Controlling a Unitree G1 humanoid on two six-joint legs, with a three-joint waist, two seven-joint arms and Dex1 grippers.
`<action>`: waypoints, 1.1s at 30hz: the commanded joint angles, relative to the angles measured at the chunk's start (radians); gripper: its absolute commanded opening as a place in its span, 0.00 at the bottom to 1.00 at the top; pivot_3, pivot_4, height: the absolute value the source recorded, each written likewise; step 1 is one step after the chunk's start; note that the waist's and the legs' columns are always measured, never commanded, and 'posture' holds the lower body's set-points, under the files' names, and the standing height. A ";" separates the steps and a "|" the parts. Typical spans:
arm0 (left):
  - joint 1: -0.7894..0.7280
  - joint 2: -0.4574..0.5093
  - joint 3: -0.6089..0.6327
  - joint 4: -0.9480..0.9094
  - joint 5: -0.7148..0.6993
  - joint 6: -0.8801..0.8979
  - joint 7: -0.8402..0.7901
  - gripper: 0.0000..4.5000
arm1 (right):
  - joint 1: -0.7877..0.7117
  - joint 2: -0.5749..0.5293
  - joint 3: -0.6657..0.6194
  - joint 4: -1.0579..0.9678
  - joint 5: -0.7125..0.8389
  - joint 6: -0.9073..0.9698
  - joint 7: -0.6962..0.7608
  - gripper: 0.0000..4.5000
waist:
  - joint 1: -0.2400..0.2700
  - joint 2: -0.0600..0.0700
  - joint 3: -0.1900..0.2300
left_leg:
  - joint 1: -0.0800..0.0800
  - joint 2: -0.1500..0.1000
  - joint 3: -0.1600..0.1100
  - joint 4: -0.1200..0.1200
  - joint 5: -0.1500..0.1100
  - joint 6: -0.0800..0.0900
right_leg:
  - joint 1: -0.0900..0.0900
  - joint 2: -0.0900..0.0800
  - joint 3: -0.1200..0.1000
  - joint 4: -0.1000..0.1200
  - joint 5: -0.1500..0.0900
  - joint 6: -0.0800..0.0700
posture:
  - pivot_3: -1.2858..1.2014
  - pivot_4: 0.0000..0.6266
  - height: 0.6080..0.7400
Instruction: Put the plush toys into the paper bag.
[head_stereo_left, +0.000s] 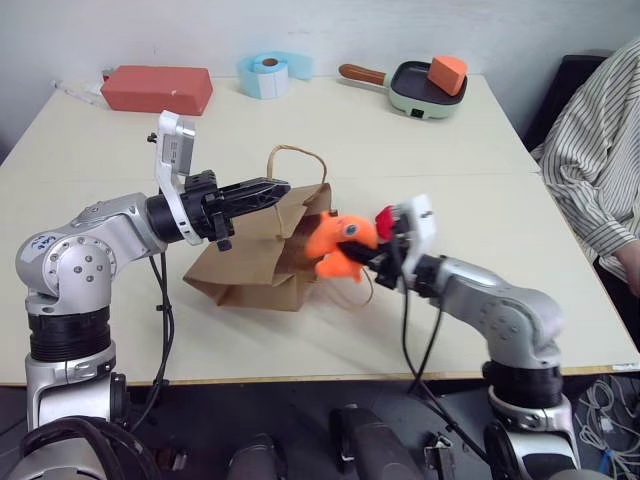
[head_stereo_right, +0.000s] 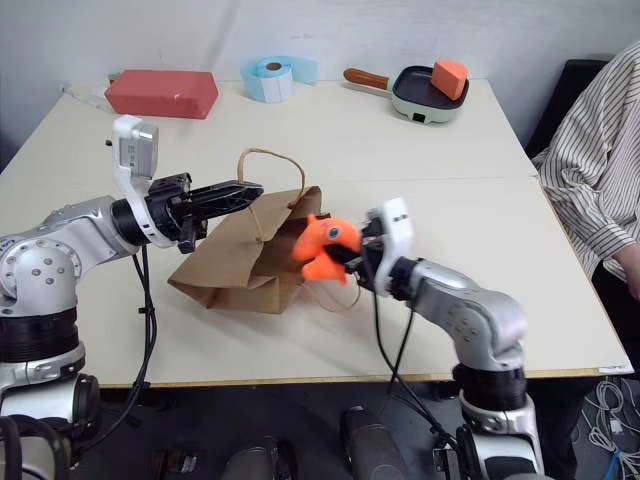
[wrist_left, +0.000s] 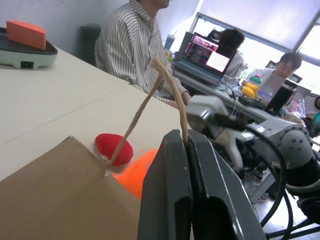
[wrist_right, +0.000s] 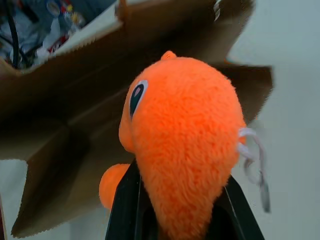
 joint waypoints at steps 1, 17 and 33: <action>-0.004 0.006 0.000 -0.029 -0.005 -0.012 -0.020 0.00 | -0.076 0.010 0.027 0.025 -0.001 -0.010 0.037 0.04 | 0.000 0.000 0.000 | 0.000 0.000 0.000 0.000 0.000 0.000 | 0.000 0.000 0.000 0.000 0.000 0.000 | 0.52 0.24 1.00; 0.021 -0.025 -0.009 -0.053 -0.019 -0.019 -0.021 0.00 | -0.378 0.103 0.229 0.437 -0.163 -0.126 0.245 0.04 | -0.018 0.000 0.000 | 0.000 0.000 0.000 0.001 0.000 0.000 | 0.000 0.000 0.000 0.002 0.000 0.000 | 0.52 0.24 1.00; 0.030 -0.019 0.021 -0.056 -0.019 -0.021 -0.002 0.00 | -0.446 0.350 0.123 0.894 -0.289 -0.407 0.258 0.34 | -0.036 0.000 0.000 | 0.000 0.000 -0.001 0.002 0.000 0.001 | 0.000 -0.001 -0.001 0.004 0.000 0.000 | 0.52 0.24 1.00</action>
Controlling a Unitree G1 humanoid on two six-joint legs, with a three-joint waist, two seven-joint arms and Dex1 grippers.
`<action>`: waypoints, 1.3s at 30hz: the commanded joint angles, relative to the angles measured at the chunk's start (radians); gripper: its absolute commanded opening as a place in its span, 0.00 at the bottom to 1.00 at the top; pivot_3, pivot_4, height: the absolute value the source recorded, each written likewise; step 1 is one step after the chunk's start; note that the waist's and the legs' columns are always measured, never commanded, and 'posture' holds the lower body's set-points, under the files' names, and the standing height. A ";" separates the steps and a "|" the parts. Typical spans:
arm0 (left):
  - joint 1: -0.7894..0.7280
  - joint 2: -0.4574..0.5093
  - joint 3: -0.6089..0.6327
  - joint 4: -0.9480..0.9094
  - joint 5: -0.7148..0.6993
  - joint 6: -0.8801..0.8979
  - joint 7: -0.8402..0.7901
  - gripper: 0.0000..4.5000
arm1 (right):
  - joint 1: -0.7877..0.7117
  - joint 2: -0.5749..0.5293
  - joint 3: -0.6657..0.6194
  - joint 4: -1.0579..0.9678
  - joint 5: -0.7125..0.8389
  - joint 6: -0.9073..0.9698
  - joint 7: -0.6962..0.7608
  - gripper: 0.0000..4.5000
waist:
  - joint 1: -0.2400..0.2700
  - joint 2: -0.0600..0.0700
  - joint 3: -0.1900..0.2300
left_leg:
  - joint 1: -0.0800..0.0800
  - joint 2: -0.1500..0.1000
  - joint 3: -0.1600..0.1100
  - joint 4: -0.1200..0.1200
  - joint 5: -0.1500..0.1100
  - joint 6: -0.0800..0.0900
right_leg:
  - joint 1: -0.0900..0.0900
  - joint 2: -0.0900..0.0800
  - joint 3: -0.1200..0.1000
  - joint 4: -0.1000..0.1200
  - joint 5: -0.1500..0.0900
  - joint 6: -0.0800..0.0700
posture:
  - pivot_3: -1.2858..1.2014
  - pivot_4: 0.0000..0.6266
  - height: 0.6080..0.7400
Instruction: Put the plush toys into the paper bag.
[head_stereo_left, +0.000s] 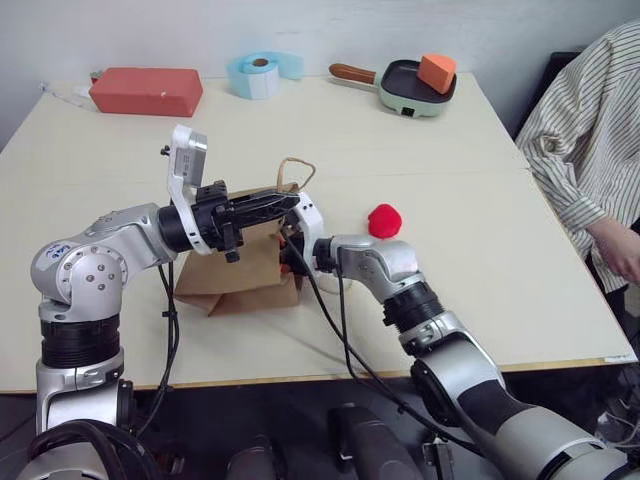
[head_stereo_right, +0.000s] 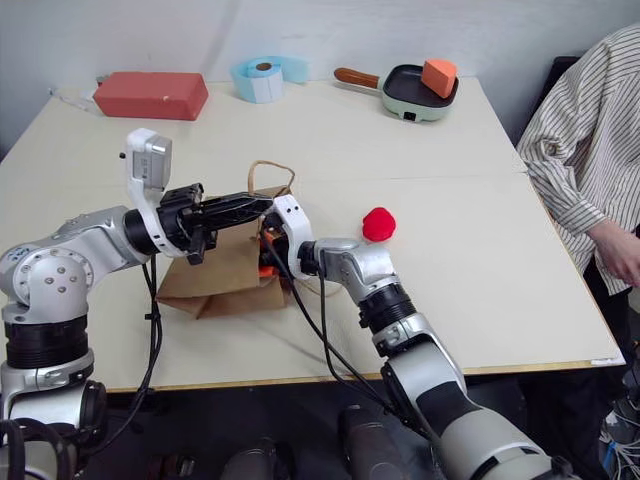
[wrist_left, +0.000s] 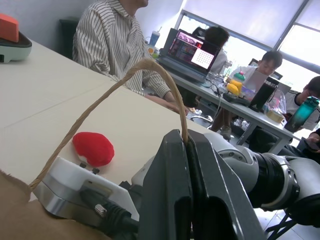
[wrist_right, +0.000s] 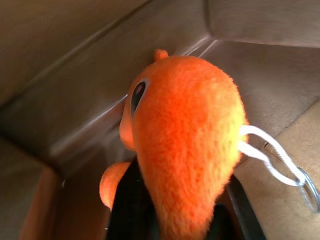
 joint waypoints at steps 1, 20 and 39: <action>-0.005 0.014 0.037 -0.022 -0.013 -0.018 0.001 0.00 | -0.012 0.018 -0.045 -0.017 0.002 -0.038 0.016 0.42 | -0.005 0.000 0.000 | 0.000 0.000 0.000 0.000 0.000 0.000 | 0.000 0.000 0.000 0.000 0.000 0.000 | 0.52 0.24 1.00; -0.008 0.079 0.085 0.065 0.023 -0.040 -0.025 0.00 | 0.649 -0.529 -0.479 -1.160 0.276 0.445 -0.045 0.99 | 0.030 -0.001 0.000 | -0.001 -0.001 -0.002 -0.002 0.000 0.000 | 0.001 -0.001 -0.001 -0.003 0.000 0.000 | 0.52 0.24 1.00; -0.011 0.084 0.099 0.042 0.012 -0.039 -0.004 0.00 | 0.659 -0.442 -0.371 -0.961 0.000 0.116 -0.339 0.99 | 0.027 -0.002 0.000 | 0.001 -0.001 0.000 -0.004 0.002 -0.002 | 0.002 0.001 0.001 -0.004 0.001 0.001 | 0.52 0.24 1.00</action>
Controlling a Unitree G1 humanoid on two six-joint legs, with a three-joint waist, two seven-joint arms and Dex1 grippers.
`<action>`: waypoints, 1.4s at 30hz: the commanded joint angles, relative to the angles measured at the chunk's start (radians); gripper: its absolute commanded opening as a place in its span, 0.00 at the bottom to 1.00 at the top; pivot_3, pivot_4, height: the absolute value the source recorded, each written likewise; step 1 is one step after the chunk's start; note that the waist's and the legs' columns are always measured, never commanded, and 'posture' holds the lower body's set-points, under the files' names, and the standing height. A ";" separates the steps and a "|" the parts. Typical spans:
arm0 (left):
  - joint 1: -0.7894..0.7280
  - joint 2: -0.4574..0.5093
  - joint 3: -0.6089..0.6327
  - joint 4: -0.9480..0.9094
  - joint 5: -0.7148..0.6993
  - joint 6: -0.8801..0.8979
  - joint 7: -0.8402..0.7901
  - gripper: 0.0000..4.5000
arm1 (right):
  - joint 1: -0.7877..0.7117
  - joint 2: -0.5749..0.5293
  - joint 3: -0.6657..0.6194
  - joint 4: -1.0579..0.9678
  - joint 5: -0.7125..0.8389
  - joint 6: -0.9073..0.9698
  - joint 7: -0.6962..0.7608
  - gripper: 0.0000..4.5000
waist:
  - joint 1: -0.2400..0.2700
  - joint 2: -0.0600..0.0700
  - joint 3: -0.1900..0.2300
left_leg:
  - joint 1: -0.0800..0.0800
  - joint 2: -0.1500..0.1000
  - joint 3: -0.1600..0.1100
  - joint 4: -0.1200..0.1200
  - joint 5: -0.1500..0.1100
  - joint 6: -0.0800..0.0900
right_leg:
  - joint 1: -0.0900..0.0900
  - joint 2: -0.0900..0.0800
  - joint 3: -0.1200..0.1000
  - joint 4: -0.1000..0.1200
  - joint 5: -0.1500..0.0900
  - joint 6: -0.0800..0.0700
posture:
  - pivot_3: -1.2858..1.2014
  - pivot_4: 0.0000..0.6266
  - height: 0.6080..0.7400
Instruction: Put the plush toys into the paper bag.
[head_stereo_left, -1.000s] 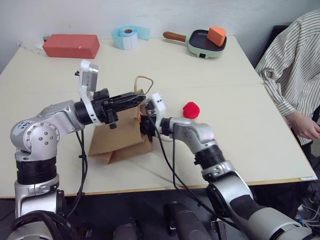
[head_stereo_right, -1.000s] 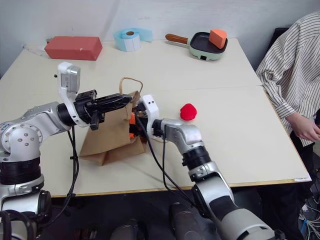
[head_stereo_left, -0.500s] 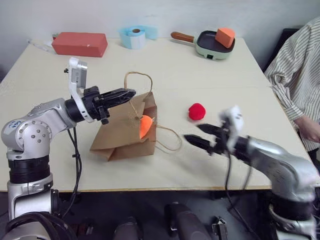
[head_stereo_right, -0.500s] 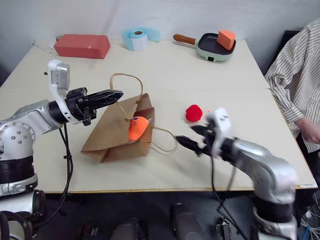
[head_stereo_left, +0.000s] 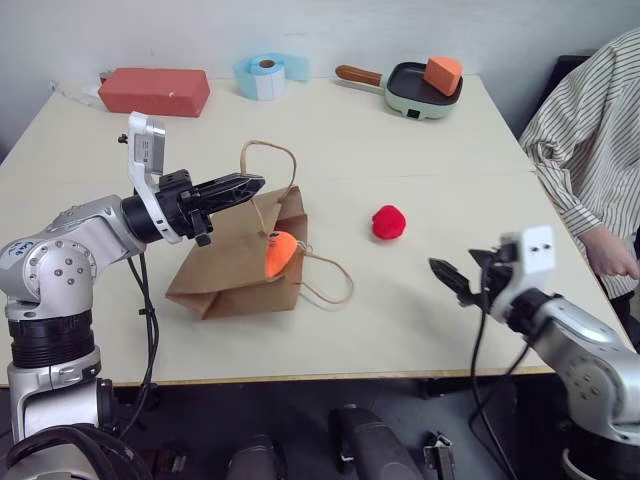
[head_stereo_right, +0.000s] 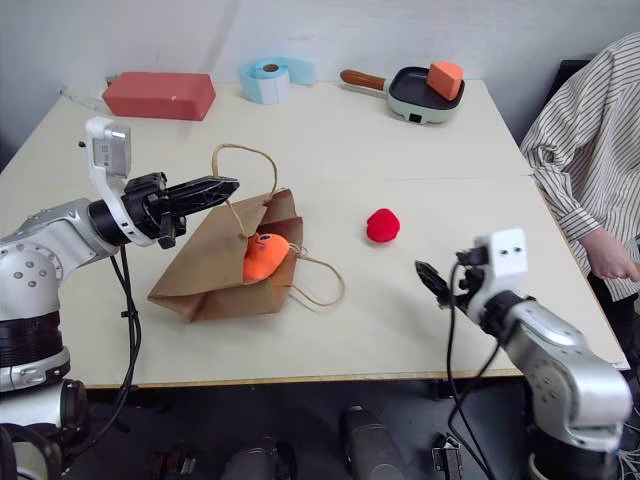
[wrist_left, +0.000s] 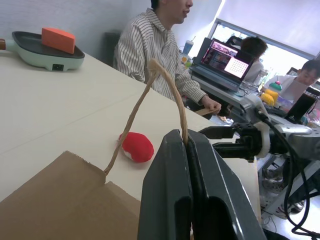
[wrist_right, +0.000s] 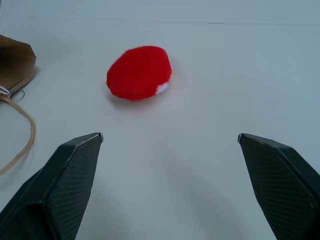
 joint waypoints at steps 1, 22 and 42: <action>-0.015 0.009 0.029 -0.031 -0.014 -0.010 0.007 0.00 | -0.116 0.049 0.095 0.167 -0.103 -0.150 -0.041 0.99 | 0.000 0.000 0.000 | 0.000 0.000 0.000 0.000 0.000 0.000 | 0.000 0.000 0.000 0.000 0.000 0.000 | 0.52 0.24 1.00; 0.038 0.045 0.121 -0.055 -0.076 0.034 0.063 0.00 | -0.388 0.207 0.205 0.727 -0.251 -0.510 0.034 0.28 | -0.010 0.000 0.000 | 0.000 0.001 0.001 0.002 0.000 0.000 | -0.001 0.000 0.000 0.003 0.000 0.000 | 0.52 0.24 1.00; -0.012 -0.008 0.055 -0.102 -0.108 0.041 0.059 0.00 | -0.652 0.274 0.611 0.684 -0.200 -0.371 0.546 0.10 | -0.008 0.000 0.000 | 0.000 0.001 0.000 0.004 0.000 0.000 | -0.001 0.000 -0.001 0.004 0.000 0.000 | 0.52 0.24 1.00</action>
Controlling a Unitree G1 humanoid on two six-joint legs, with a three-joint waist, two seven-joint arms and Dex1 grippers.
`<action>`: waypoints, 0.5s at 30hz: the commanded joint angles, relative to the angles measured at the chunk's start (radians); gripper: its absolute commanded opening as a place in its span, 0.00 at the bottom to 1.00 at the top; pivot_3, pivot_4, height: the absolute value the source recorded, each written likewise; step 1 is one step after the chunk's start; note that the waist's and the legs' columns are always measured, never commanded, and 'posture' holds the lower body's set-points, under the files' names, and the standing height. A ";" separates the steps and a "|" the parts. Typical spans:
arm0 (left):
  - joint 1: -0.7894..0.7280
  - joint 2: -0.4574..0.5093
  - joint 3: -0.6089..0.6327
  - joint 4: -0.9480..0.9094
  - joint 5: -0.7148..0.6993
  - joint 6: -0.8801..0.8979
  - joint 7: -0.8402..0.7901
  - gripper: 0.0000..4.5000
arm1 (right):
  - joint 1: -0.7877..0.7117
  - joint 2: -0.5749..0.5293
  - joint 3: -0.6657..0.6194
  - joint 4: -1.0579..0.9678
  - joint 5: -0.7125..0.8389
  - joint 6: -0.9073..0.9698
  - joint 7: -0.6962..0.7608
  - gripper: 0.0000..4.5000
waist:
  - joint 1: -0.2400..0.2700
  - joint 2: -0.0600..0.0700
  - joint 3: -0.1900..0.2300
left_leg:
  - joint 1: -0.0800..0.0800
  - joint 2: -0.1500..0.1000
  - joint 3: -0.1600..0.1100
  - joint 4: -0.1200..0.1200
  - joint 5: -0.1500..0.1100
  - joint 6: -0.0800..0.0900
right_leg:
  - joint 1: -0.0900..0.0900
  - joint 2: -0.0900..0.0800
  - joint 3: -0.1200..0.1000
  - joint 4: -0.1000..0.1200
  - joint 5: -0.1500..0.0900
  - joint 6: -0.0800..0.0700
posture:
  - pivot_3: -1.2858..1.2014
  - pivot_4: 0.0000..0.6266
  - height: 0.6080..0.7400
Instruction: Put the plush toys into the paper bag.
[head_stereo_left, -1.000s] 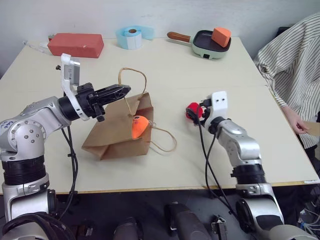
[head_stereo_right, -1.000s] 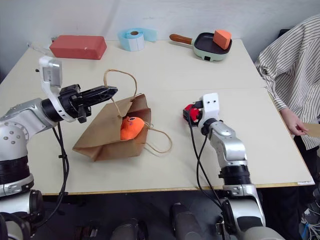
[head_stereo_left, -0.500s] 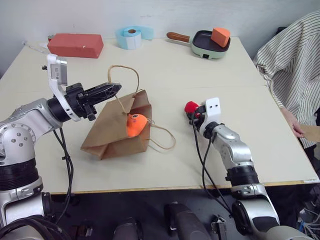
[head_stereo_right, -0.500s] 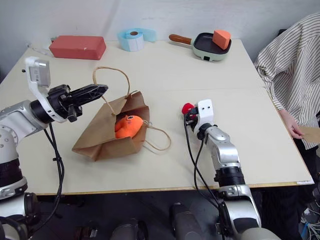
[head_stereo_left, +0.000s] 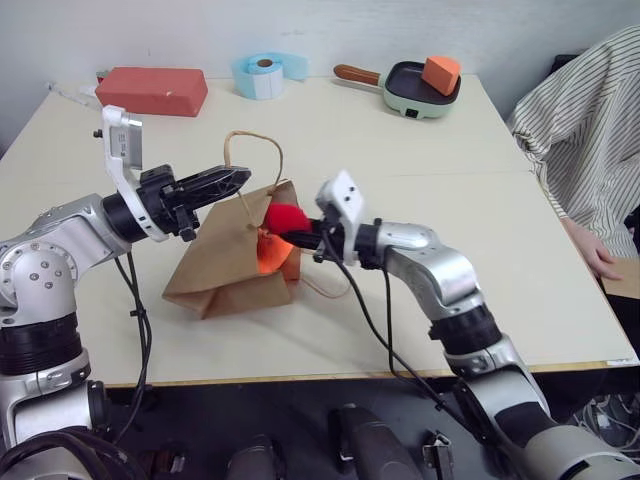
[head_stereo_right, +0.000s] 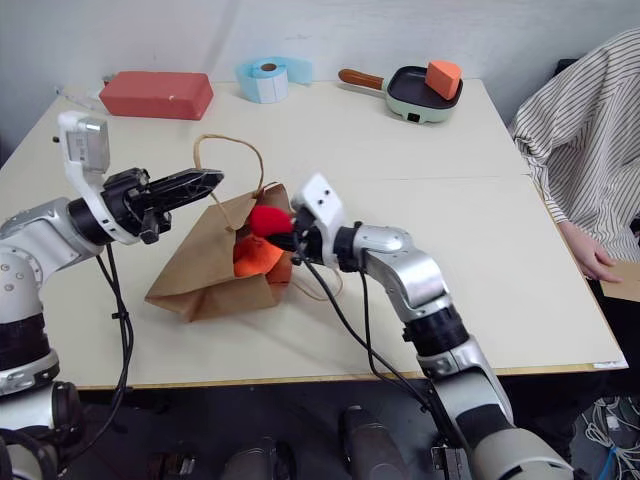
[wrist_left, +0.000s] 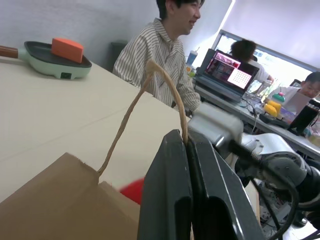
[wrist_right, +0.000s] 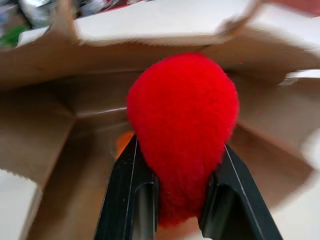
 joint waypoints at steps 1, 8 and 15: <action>-0.018 -0.014 -0.006 -0.064 -0.037 0.001 0.012 0.00 | -0.068 0.048 0.044 0.095 -0.041 -0.066 0.050 0.10 | -0.001 0.000 0.000 | 0.000 0.000 0.000 0.000 0.000 0.000 | 0.000 0.000 0.000 0.000 0.000 0.000 | 0.52 0.24 1.00; 0.001 -0.030 -0.003 -0.078 -0.048 -0.005 0.029 0.00 | -0.197 0.172 -0.004 0.365 -0.081 -0.179 0.043 0.26 | -0.016 0.000 0.000 | 0.000 0.000 -0.001 0.001 0.000 0.000 | 0.000 0.000 0.000 0.001 0.000 0.000 | 0.52 0.24 1.00; 0.005 -0.030 0.000 -0.067 -0.044 -0.013 0.028 0.00 | -0.209 0.185 -0.050 0.403 -0.074 -0.170 0.093 0.81 | -0.025 0.000 0.000 | 0.000 0.000 -0.001 0.001 0.000 0.000 | 0.000 -0.001 -0.001 0.002 0.000 0.000 | 0.52 0.24 1.00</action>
